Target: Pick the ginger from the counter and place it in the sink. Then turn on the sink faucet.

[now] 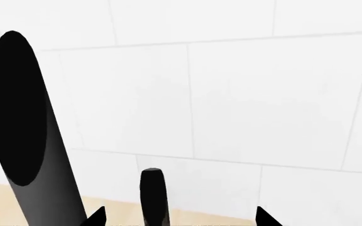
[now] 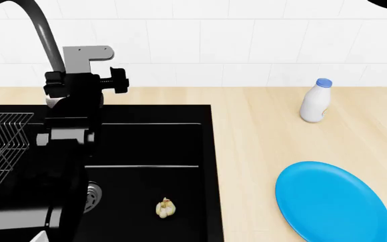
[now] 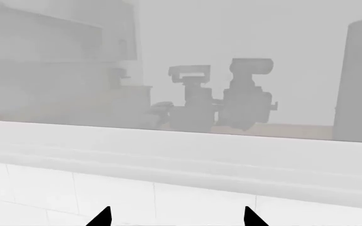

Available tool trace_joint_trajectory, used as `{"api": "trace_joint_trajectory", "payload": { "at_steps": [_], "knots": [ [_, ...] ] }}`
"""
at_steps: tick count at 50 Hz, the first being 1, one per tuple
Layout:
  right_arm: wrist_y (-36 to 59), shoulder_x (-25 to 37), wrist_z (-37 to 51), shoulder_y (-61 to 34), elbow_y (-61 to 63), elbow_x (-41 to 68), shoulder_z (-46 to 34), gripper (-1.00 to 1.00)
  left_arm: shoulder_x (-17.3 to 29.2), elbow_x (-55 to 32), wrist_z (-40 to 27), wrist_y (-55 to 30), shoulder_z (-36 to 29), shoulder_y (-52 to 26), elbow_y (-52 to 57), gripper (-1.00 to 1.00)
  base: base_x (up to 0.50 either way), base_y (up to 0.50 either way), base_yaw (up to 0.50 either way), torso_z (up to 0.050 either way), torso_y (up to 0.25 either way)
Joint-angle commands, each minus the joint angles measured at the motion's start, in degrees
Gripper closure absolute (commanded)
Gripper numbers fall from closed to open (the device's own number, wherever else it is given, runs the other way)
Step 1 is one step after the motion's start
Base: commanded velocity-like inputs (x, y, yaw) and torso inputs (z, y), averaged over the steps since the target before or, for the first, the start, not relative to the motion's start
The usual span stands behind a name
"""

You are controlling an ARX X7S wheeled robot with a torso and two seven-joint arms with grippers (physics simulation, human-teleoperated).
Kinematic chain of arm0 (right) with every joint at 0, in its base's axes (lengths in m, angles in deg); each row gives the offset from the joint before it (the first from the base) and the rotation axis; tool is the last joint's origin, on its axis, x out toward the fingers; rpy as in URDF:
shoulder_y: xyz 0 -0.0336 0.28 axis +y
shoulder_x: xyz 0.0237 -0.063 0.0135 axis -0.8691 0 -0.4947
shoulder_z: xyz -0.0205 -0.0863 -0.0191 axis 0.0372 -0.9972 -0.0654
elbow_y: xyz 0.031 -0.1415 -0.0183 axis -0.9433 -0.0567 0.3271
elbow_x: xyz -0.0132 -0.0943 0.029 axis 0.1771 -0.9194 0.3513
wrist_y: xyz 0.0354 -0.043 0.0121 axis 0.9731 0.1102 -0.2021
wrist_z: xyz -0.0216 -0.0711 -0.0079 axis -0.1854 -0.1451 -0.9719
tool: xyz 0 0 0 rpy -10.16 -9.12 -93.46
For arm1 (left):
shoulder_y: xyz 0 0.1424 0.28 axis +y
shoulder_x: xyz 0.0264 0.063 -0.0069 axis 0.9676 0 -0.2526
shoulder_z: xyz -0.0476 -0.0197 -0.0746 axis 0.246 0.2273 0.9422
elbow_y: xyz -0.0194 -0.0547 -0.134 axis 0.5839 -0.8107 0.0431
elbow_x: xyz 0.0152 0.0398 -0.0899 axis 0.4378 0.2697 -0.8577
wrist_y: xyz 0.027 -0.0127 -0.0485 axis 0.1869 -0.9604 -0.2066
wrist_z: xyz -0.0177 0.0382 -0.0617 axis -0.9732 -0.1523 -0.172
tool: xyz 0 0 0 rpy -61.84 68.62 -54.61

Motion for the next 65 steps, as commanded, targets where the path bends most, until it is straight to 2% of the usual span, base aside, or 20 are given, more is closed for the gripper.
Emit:
{"api": "trace_joint_trajectory", "payload": {
  "at_steps": [1, 18, 33, 42, 65],
  "knots": [
    [0.3, 0.4, 0.4, 0.4, 0.9, 0.2, 0.2, -1.0, 0.0, 0.1, -0.3, 0.5, 0.3, 0.4, 0.0, -1.0, 0.0, 0.0, 0.0, 0.0, 0.0],
    [0.3, 0.1, -0.3, -0.1, 0.0, -0.1, 0.1, -1.0, -0.2, 0.2, 0.1, 0.6, 0.5, -3.3, 0.0, -1.0, 0.0, 0.0, 0.0, 0.0, 0.0],
    [0.5, 0.3, -0.2, 0.4, 0.6, 0.0, 0.2, -1.0, -0.1, -0.2, 0.2, 1.1, 1.2, -3.3, 0.0, -1.0, 0.0, 0.0, 0.0, 0.0, 0.0],
    [0.5, 0.4, -0.1, 0.6, 0.7, 0.0, 0.3, -1.0, -0.1, -0.6, 0.0, 1.6, 1.9, -2.7, 0.0, -1.0, 0.0, 0.0, 0.0, 0.0, -0.25],
    [0.4, 0.1, -0.5, 0.3, -0.2, -0.3, 0.3, -1.0, -0.2, 0.0, 0.2, 1.7, 2.2, -1.9, 0.0, -1.0, 0.0, 0.0, 0.0, 0.0, 0.0]
  ]
}}
